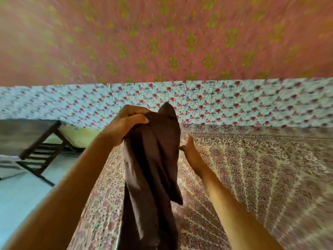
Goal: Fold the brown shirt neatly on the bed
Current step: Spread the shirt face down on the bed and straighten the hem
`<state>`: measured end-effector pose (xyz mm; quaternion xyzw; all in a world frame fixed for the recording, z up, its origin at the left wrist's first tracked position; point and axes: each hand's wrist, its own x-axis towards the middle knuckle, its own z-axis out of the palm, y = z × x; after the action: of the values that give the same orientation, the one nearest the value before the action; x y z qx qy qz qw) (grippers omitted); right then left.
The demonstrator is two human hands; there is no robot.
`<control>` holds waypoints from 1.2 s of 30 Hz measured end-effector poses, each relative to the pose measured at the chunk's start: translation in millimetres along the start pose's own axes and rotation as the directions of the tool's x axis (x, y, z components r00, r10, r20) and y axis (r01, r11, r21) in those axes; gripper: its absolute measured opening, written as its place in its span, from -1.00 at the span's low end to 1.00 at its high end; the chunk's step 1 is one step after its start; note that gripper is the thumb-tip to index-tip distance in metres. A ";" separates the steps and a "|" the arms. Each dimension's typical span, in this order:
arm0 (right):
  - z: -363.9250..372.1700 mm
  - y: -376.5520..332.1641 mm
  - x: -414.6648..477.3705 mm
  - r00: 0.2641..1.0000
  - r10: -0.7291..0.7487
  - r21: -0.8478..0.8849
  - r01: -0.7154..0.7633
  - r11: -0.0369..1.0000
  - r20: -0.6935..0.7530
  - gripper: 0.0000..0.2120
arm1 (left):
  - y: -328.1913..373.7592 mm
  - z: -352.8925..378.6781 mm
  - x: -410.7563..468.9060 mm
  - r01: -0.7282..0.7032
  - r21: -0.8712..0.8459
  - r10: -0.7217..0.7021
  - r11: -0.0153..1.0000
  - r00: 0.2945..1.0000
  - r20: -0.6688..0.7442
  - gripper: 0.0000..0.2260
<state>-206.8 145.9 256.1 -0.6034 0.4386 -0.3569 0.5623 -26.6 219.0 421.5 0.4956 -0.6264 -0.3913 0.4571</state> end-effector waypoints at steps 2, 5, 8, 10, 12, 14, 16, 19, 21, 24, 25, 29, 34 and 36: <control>12.4 -20.6 -19.9 0.994 -0.003 0.071 -0.005 0.997 0.108 -0.45 | 26.5 -9.3 -21.8 -0.040 0.010 0.040 0.999 0.999 -0.013 -0.83; 26.8 -39.5 -53.3 0.955 0.081 -0.011 -0.081 0.997 0.285 -0.67 | 55.9 -22.4 -50.6 -0.103 0.056 0.106 0.993 0.993 -0.049 -0.73; 32.6 -50.6 -88.2 0.978 0.099 0.011 -0.103 0.995 0.185 -0.86 | 71.8 -38.4 -77.5 -0.106 0.093 0.117 0.990 0.985 -0.127 -0.60; 24.6 -59.8 -116.2 0.997 0.083 0.155 -0.082 0.984 0.003 -0.88 | 76.2 -50.9 -96.0 -0.099 0.181 0.128 0.978 0.980 -0.153 -0.61; 4.8 -71.5 -143.4 0.991 0.039 0.209 -0.011 0.978 -0.130 -0.92 | 79.7 -60.6 -111.6 -0.077 0.323 0.120 0.943 0.986 -0.113 -0.72; -16.5 -90.1 -169.1 0.979 -0.002 0.196 0.043 0.980 -0.204 -0.87 | 79.7 -68.1 -122.2 -0.051 0.466 0.084 0.884 0.995 -0.050 -0.82; -33.4 -115.3 -199.7 0.970 -0.059 0.136 0.093 0.986 -0.234 -0.83 | 79.6 -70.0 -129.9 -0.054 0.571 0.053 0.819 0.998 0.019 -0.91; -52.9 -150.4 -240.3 0.970 -0.142 0.090 0.162 0.983 -0.198 -0.83 | 90.4 -60.8 -136.7 -0.129 0.632 0.093 0.764 0.992 0.089 -0.89; -61.5 -168.7 -263.7 0.972 -0.156 0.126 0.179 0.976 -0.175 -0.83 | 106.8 -48.8 -141.6 -0.205 0.566 0.193 0.798 0.978 0.082 -0.88; -77.5 -187.9 -289.3 0.969 -0.158 0.212 0.198 0.957 -0.192 -0.75 | 136.6 -34.2 -146.1 -0.282 0.406 0.296 0.869 0.955 0.030 -0.82; -82.2 -194.4 -298.2 0.968 -0.145 0.227 0.192 0.955 -0.207 -0.75 | 145.6 -31.5 -146.9 -0.293 0.357 0.311 0.887 0.950 0.006 -0.82; -111.9 -211.3 -319.9 0.992 -0.078 -0.013 0.077 0.997 -0.095 -0.41 | 172.0 -30.0 -148.0 -0.319 0.242 0.351 0.916 0.931 -0.103 -0.86; -139.9 -213.9 -344.2 0.999 0.025 -0.232 -0.033 0.972 -0.036 -0.44 | 180.5 -18.8 -164.6 -0.285 0.198 0.307 0.938 0.948 -0.087 -0.77; -145.6 -210.5 -348.9 0.995 0.009 -0.283 -0.037 0.959 -0.100 -0.66 | 181.2 -10.8 -171.9 -0.295 0.195 0.322 0.935 0.939 -0.122 -0.72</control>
<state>-440.1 413.8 503.1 -0.6545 0.5193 -0.3130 0.4516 -48.2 423.5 563.6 0.4572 -0.6915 -0.2195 0.5144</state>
